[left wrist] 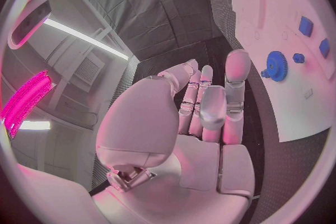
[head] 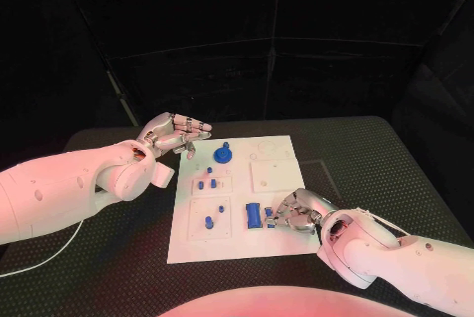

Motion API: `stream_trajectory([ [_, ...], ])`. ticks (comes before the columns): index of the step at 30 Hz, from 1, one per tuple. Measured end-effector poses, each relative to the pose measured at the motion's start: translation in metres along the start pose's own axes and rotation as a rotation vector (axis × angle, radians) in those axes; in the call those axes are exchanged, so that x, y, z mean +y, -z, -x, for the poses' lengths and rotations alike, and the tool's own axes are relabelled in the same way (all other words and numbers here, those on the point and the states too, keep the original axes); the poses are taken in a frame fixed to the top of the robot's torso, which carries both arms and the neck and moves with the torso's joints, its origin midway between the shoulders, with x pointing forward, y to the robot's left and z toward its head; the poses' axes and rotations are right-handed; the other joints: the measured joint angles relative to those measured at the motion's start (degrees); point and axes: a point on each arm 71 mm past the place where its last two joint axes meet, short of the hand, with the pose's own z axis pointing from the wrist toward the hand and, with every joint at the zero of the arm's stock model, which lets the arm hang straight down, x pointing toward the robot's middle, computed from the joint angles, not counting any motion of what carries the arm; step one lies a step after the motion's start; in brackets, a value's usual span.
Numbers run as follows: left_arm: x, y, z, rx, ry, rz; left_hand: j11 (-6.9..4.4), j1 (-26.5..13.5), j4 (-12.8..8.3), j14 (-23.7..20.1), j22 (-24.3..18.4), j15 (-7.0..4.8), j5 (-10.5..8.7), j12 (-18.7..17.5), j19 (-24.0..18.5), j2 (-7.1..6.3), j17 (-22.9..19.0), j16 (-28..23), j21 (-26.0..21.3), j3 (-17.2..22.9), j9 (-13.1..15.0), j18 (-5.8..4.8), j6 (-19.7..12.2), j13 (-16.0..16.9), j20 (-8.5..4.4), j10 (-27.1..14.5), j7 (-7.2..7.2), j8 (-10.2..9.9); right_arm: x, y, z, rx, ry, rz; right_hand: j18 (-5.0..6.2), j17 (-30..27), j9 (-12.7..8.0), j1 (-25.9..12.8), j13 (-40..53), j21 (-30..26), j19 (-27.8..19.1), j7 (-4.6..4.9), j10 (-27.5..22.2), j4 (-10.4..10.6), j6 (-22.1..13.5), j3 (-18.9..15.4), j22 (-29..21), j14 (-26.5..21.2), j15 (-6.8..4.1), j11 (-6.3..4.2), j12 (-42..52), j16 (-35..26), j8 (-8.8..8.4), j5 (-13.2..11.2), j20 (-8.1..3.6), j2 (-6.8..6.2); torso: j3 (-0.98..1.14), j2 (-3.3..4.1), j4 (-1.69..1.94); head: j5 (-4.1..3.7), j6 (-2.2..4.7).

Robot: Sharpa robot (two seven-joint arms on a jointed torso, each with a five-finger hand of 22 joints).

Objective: Assemble the parts on the task board

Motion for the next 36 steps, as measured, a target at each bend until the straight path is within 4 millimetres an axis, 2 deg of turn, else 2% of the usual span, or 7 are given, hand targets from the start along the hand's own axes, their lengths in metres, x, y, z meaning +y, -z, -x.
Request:
stream_trajectory([
  [11, 0.0, 0.0, 0.0, -0.001, 0.0, 0.001, -0.09, 0.0, 0.0, 0.0, 0.0, 0.0, 0.0, 0.0, 0.0, 0.0, 0.0, 0.0, 0.0, 0.0, 0.0, 0.0, 0.0, 0.0, 0.0, -0.1, 0.0, 0.0, -0.004, 0.005, 0.005, 0.004, 0.018, 0.016, 0.0, 0.0, 0.2, 0.9, 0.0, 0.0, 0.0, 0.0, 0.0, -0.1, 0.0, -0.4, 0.0, 0.0, 0.0, 0.0, 0.0, 0.0, 0.0, -0.5, 0.0, 0.35, -0.04, -0.07, -0.07, -0.21, -0.05],
  [12, 0.0, 0.0, 0.0, -0.001, 0.0, 0.001, -0.09, 0.0, 0.0, 0.0, 0.0, 0.0, 0.0, 0.0, 0.0, 0.0, 0.0, 0.0, 0.0, 0.0, 0.0, 0.0, 0.0, 0.0, 0.0, -0.1, 0.0, 0.0, -0.004, 0.005, 0.005, 0.006, 0.021, 0.015, 0.0, 0.0, 0.2, 1.3, 0.0, 0.0, 0.0, 0.0, 0.0, -0.3, 0.0, -0.5, 0.0, 0.0, 0.0, 0.0, 0.0, 0.0, 0.0, -0.5, 0.0, 0.06, -0.05, -0.07, -0.05, -0.23, -0.04],
  [13, 0.0, 0.0, 0.0, -0.001, 0.0, 0.001, -0.09, 0.0, 0.0, 0.0, 0.0, 0.0, 0.0, 0.0, 0.0, 0.0, 0.0, 0.0, 0.0, 0.0, 0.0, 0.0, 0.0, 0.0, 0.0, -0.1, 0.0, 0.0, -0.004, 0.005, 0.004, 0.008, 0.023, 0.015, 0.0, 0.0, 0.2, 1.7, 0.0, 0.0, 0.0, 0.0, 0.0, -0.3, 0.0, -0.5, 0.0, 0.0, 0.0, 0.0, 0.0, 0.0, 0.0, -0.5, 0.0, 0.47, -0.05, -0.07, -0.03, -0.25, -0.02],
  [26, 0.0, 0.0, 0.0, -0.001, 0.0, 0.001, -0.09, 0.0, 0.0, 0.0, 0.0, 0.0, 0.0, 0.0, 0.0, 0.0, 0.0, 0.0, 0.0, 0.0, 0.0, 0.0, 0.0, 0.0, 0.0, -0.1, 0.0, 0.0, -0.006, 0.0, 0.001, 0.028, 0.052, 0.009, 0.0, 0.0, 0.5, 4.0, 0.1, -0.2, 0.0, 0.18, 0.0, -0.9, 0.2, -0.8, 0.0, 0.0, 0.0, 0.0, 0.0, 0.0, 0.0, -0.5, 0.0, 1.28, -0.08, 0.01, 0.09, -0.08, -0.07],
  [36, 0.0, 0.0, 0.0, -0.001, 0.0, 0.001, -0.09, 0.0, 0.0, 0.0, 0.0, 0.0, 0.0, 0.0, 0.0, 0.0, 0.0, 0.0, 0.0, 0.0, 0.0, 0.0, 0.0, 0.0, 0.0, -0.1, 0.0, 0.0, -0.008, -0.006, 0.0, 0.02, 0.062, -0.005, 0.0, 0.0, 0.8, 4.3, 0.2, -0.2, 0.0, -0.03, 0.0, -0.8, 0.4, -0.9, 0.1, 0.0, 0.01, 0.0, 0.1, 0.0, 0.07, -0.5, 0.0, 2.09, -0.04, 0.02, 0.08, -0.03, -0.26],
])
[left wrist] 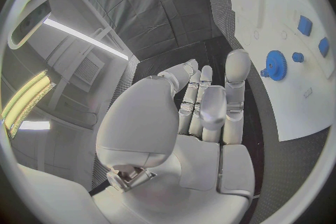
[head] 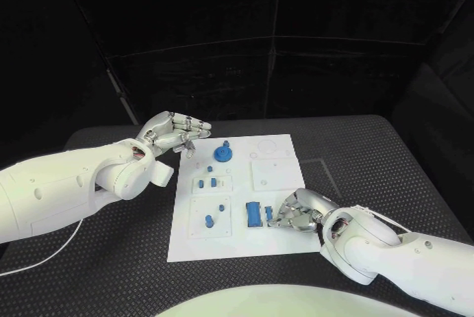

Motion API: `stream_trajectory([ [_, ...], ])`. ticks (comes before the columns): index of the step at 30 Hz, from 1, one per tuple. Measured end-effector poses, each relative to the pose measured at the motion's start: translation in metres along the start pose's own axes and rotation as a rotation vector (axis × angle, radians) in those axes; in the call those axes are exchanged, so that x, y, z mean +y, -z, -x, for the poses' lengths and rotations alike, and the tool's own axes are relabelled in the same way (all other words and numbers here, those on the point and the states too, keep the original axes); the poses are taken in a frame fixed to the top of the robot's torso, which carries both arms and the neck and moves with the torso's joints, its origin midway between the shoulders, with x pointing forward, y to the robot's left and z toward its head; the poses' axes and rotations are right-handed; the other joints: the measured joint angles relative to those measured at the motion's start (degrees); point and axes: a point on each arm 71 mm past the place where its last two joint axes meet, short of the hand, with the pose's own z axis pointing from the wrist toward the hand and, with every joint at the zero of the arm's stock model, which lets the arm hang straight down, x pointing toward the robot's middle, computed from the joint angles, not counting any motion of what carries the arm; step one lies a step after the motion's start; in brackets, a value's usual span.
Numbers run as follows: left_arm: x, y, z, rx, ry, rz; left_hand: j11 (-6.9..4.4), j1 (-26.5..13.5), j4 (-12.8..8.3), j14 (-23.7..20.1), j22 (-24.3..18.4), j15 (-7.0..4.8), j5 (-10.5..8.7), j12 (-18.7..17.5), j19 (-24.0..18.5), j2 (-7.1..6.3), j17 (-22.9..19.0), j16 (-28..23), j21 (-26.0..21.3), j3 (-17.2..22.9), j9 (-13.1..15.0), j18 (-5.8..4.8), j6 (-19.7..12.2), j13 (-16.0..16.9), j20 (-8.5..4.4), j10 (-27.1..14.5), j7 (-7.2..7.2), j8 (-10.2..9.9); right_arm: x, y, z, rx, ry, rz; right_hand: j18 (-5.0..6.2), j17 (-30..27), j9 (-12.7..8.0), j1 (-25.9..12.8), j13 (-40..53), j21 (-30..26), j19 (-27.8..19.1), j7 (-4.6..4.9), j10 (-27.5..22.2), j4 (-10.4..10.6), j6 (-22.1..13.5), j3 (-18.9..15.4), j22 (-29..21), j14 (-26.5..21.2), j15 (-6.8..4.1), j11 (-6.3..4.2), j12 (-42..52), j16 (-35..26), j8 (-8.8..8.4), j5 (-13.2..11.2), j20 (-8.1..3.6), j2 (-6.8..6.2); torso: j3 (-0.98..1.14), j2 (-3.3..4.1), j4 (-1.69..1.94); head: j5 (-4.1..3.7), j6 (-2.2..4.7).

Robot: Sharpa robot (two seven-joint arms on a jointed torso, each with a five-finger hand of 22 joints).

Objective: Assemble the parts on the task board

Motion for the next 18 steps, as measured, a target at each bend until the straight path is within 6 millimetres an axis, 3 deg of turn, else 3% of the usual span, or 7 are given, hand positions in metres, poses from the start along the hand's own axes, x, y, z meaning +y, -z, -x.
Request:
stream_trajectory([
  [10, 0.0001, -0.0003, -0.0001, 0.0, 0.0, 0.001, 0.0, 0.0, 0.0, 0.0, 0.0, 0.0, 0.0, 0.0, 0.0, 0.0, 0.0, 0.0, 0.0, 0.0, 0.0, 0.0, 0.0, 0.0, 0.0, 0.0, 0.0, 0.0, 0.001, 0.0001, -0.0005, 0.002, -0.005, 0.001, 0.0, 0.0, 0.0, -0.4, 0.0, -0.2, 0.0, 0.03, 0.0, 1.0, 0.0, -1.0, -0.4, 0.0, 0.0, 0.0, -0.2, 0.0, 0.14, 0.3, 0.0, 0.34, 0.02, -0.08, -0.06, -0.03, 0.12],
  [12, 0.0002, -0.0004, 0.0002, 0.0, 0.0, 0.001, 0.0, 0.0, 0.0, 0.0, 0.0, 0.0, 0.0, 0.0, 0.0, 0.0, 0.0, 0.0, 0.0, 0.0, 0.0, 0.0, 0.0, 0.0, 0.0, 0.0, 0.0, 0.0, 0.0009, 0.0011, -0.0001, 0.007, -0.015, 0.013, 0.0, 0.0, -0.2, -0.4, 0.0, -0.8, -0.3, 0.74, -0.2, 1.1, -1.2, -1.6, -1.1, 0.0, 0.0, 0.25, -0.7, 0.0, -0.59, 0.6, 0.34, 0.34, 0.02, -0.12, -0.08, -0.03, 0.23],
  [16, 0.0005, -0.0007, 0.0005, -0.001, 0.0, 0.002, 0.02, 0.0, 0.0, -0.3, -0.6, 0.28, 0.0, 0.3, -0.3, 0.0, -0.6, 0.0, -0.9, 0.0, 0.0, 0.0, -0.2, 0.0, 0.08, 0.0, 0.21, 0.0, -0.0031, 0.0025, 0.0017, 0.03, -0.065, 0.044, 0.0, 0.0, -1.4, -0.4, 0.0, -4.1, -3.0, 2.43, -2.0, 0.9, -5.5, -2.2, -6.4, 0.2, 1.08, 2.36, -3.7, -1.0, -3.48, 0.6, 1.21, 0.34, -0.01, -0.29, -0.12, -0.16, 0.78],
  [18, 0.0008, -0.0011, 0.0005, -0.003, 0.003, 0.003, 0.21, 0.0, -0.1, -1.1, -1.9, 0.16, 0.0, 0.4, -1.1, 0.0, -2.0, -0.7, -2.3, -0.1, 0.0, 0.87, -0.2, 0.0, 0.16, -0.2, 0.21, 0.0, -0.0077, 0.002, 0.0035, 0.041, -0.105, 0.057, 0.0, 0.0, -1.9, -0.1, 0.0, -6.9, -5.1, 3.25, -4.0, 0.6, -6.8, -2.5, -10.6, 0.2, 1.46, 2.91, -6.8, -2.7, -4.62, 0.9, 1.74, 0.59, -0.06, -0.44, -0.12, -0.32, 1.23],
])
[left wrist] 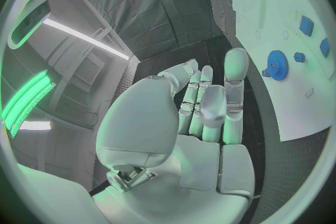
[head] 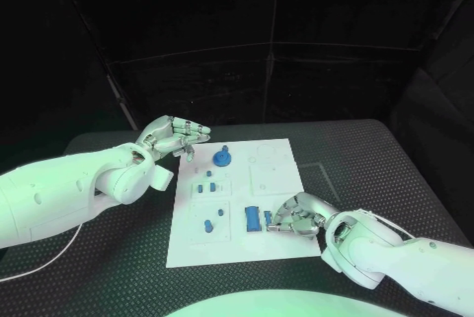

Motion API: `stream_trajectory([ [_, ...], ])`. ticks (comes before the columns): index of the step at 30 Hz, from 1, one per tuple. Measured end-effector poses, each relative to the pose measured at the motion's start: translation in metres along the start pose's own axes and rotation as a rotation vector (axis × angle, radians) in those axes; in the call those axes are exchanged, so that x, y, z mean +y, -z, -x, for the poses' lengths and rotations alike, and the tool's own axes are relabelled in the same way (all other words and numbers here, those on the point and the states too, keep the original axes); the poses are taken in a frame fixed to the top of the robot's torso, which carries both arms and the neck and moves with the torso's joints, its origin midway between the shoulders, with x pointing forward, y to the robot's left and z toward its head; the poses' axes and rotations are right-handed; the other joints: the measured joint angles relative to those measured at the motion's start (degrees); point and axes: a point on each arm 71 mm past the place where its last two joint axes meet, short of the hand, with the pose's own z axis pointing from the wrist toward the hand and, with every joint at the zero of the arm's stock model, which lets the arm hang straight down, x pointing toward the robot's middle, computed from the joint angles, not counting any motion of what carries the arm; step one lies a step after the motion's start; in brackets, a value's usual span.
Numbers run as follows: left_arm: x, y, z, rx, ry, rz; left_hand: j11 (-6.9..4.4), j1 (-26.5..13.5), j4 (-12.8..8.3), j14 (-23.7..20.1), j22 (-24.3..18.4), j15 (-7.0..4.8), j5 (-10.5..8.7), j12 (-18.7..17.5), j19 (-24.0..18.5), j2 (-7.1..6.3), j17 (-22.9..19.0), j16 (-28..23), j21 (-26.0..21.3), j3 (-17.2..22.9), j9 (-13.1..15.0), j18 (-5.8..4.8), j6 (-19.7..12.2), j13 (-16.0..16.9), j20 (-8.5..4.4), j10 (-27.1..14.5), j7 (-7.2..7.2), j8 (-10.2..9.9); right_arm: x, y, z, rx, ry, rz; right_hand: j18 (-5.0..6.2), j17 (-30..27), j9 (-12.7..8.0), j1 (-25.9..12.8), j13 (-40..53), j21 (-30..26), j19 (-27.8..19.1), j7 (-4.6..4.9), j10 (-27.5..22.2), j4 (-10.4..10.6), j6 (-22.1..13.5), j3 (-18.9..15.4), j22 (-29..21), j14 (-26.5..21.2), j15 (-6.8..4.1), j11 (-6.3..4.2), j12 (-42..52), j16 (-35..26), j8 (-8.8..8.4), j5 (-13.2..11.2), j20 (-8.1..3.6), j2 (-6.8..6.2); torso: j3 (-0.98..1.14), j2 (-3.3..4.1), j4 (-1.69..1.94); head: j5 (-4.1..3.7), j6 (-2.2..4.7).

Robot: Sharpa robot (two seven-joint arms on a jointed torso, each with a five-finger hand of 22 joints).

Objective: Assemble the parts on the task board

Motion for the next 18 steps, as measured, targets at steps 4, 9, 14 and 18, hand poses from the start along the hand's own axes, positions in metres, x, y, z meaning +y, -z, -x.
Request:
stream_trajectory([
  [4, 0.001, -0.001, 0.0, -0.005, 0.014, 0.003, -0.01, 0.0, -0.1, -2.9, -3.5, 0.14, 0.0, 0.5, -2.7, 0.0, -5.7, -3.4, -4.3, -0.1, 0.0, 0.0, -0.1, 0.0, 0.08, -0.4, 0.12, 0.1, -0.008, -0.008, 0.019, -0.017, -0.124, 0.036, 2.26, -1.3, -0.9, 2.4, -10.2, -9.3, -6.2, 1.04, -7.3, -0.6, -1.4, -0.6, -12.6, 0.1, 0.72, 0.71, -11.3, -7.6, -1.46, 1.3, 0.95, 1.16, -0.13, -0.35, 0.0, -0.13, 1.32],
  [9, 0.004, -0.003, 0.003, -0.024, 0.041, 0.014, 0.48, -0.5, -0.5, -11.0, -5.6, 0.52, 0.0, 1.6, -6.5, 0.02, -20.2, -13.4, -8.1, -0.5, 0.0, 0.93, -0.2, -0.1, 0.41, -1.4, 0.21, 0.7, -0.012, -0.034, 0.06, -0.106, -0.309, 0.103, 2.25, -27.7, -2.0, 6.5, -27.6, -19.2, -11.9, 2.18, -21.9, -1.7, -2.6, -0.5, -19.3, -10.4, 2.75, 2.36, -32.5, -34.5, -2.97, 1.6, 2.59, 2.89, -0.26, -0.87, 0.04, -0.14, 3.25],
  [14, 0.009, -0.007, 0.011, -0.061, 0.077, 0.017, 1.47, -0.6, -0.5, -17.4, -9.0, 1.47, 0.0, 0.4, -11.9, 0.11, -25.8, -22.9, -13.8, -1.3, -0.1, 0.99, -0.9, -1.3, 1.28, -3.9, 0.92, 0.7, -0.009, -0.061, 0.095, -0.189, -0.458, 0.162, 2.25, -42.6, -5.6, 10.8, -48.2, -32.1, -17.6, 4.7, -22.9, -2.6, -2.6, -0.1, -26.9, -18.1, 5.95, 5.7, -51.3, -55.8, -6.29, 0.4, 6.14, 3.98, -0.41, -1.52, 0.03, -0.15, 5.45],
  [18, 0.011, -0.01, 0.018, -0.097, 0.108, 0.01, 1.76, -1.0, -0.4, -20.7, -12.9, 2.61, 0.0, -0.7, -16.4, 0.51, -31.5, -34.4, -19.5, -1.8, -0.2, 0.99, -1.2, -1.5, 2.49, -4.2, 1.23, 0.7, -0.003, -0.077, 0.117, -0.237, -0.54, 0.209, 2.24, -49.1, -8.1, 11.1, -56.7, -38.3, -19.5, 4.82, -21.7, -2.9, -1.3, -0.4, -30.7, -21.7, 7.66, 5.9, -56.5, -64.7, -8.54, 0.1, 8.54, 4.27, -0.53, -2.04, 0.2, -0.4, 6.94],
])
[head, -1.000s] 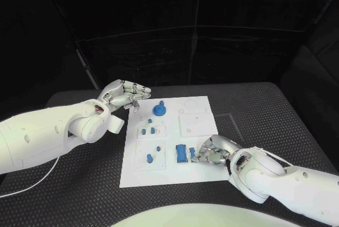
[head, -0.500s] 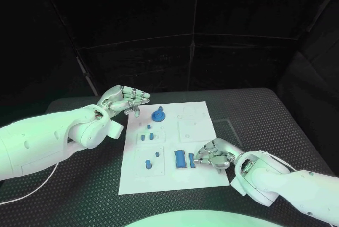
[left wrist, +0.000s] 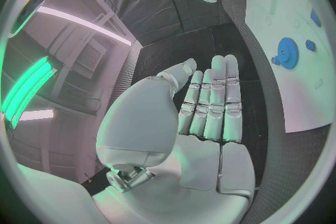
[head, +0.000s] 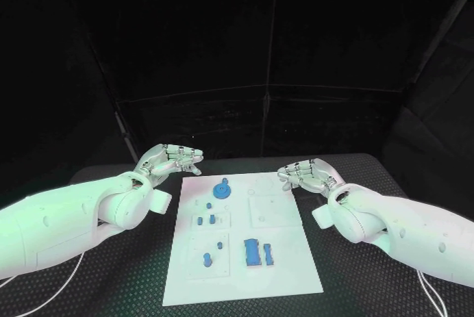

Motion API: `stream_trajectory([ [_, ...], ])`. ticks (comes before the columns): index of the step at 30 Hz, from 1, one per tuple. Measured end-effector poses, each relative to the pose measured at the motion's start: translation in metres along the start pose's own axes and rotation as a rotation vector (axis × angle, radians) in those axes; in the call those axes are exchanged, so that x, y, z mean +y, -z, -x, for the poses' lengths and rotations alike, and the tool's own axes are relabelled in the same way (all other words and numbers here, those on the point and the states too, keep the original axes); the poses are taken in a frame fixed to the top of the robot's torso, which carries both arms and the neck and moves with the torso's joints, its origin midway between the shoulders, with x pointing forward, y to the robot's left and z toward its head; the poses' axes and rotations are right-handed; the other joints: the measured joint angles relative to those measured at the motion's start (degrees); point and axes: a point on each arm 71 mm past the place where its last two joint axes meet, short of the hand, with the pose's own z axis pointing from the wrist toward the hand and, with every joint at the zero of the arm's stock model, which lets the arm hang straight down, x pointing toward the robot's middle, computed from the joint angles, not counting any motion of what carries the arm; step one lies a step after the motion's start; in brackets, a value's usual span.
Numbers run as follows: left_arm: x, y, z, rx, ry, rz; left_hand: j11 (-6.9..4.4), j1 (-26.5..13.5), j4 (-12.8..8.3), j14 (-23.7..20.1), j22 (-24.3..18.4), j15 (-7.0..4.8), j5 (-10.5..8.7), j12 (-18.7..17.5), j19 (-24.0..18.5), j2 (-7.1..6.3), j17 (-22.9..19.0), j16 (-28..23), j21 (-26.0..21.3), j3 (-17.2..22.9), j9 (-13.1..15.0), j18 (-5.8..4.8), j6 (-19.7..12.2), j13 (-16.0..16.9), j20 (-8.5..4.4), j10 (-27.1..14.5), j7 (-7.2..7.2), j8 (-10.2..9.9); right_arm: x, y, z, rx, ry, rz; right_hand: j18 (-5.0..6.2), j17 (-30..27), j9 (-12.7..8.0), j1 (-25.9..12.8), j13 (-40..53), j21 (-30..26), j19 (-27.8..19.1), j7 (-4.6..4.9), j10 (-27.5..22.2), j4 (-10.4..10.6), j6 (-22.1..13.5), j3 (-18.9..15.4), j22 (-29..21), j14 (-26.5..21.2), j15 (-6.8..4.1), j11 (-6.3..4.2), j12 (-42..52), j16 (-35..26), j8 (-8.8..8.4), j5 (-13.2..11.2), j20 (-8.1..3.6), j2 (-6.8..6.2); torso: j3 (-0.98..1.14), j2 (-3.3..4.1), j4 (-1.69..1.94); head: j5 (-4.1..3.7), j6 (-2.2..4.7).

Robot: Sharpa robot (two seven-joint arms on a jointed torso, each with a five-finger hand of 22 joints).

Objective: Assemble the parts on the task board

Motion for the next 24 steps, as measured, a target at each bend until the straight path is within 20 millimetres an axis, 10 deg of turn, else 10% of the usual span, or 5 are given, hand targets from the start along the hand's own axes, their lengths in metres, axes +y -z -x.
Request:
stream_trajectory([
  [12, 0.0, -0.018, 0.005, -0.119, 0.06, -0.07, 3.26, -0.8, 1.0, -8.1, -13.5, 6.43, 0.0, -8.0, -16.6, 0.03, -11.7, -25.6, -18.2, -2.3, 0.0, -0.62, -3.7, 0.0, 7.0, -1.8, 0.43, -3.8, 0.015, -0.042, 0.007, -0.062, -0.124, 0.105, -0.01, -13.5, -6.0, -1.3, -12.8, -11.2, -2.1, 0.58, 1.1, -3.3, 1.1, 0.0, -6.7, -2.3, 3.08, 1.75, -6.7, -16.0, -3.72, -1.0, 2.77, 1.26, -0.43, -1.27, 1.25, -0.19, 3.1],
  [24, 0.004, -0.009, -0.019, -0.118, 0.105, -0.059, -0.98, -30.0, 2.1, -28.0, -21.1, 2.68, -4.74, -12.4, -32.1, 4.13, -16.4, -30.6, -23.1, -10.5, -3.2, -2.77, -24.7, -3.0, 0.94, -22.7, -4.05, -6.8, 0.025, -0.028, -0.012, -0.041, -0.158, 0.11, -2.29, -18.4, -9.8, -34.4, -17.6, -16.8, -20.9, -3.61, -21.6, -7.4, -19.8, 4.3, -11.5, -25.3, -1.0, -1.55, -10.4, -21.0, -6.67, -5.8, -2.59, -3.12, 0.08, -2.72, 1.68, 1.25, 2.47],
])
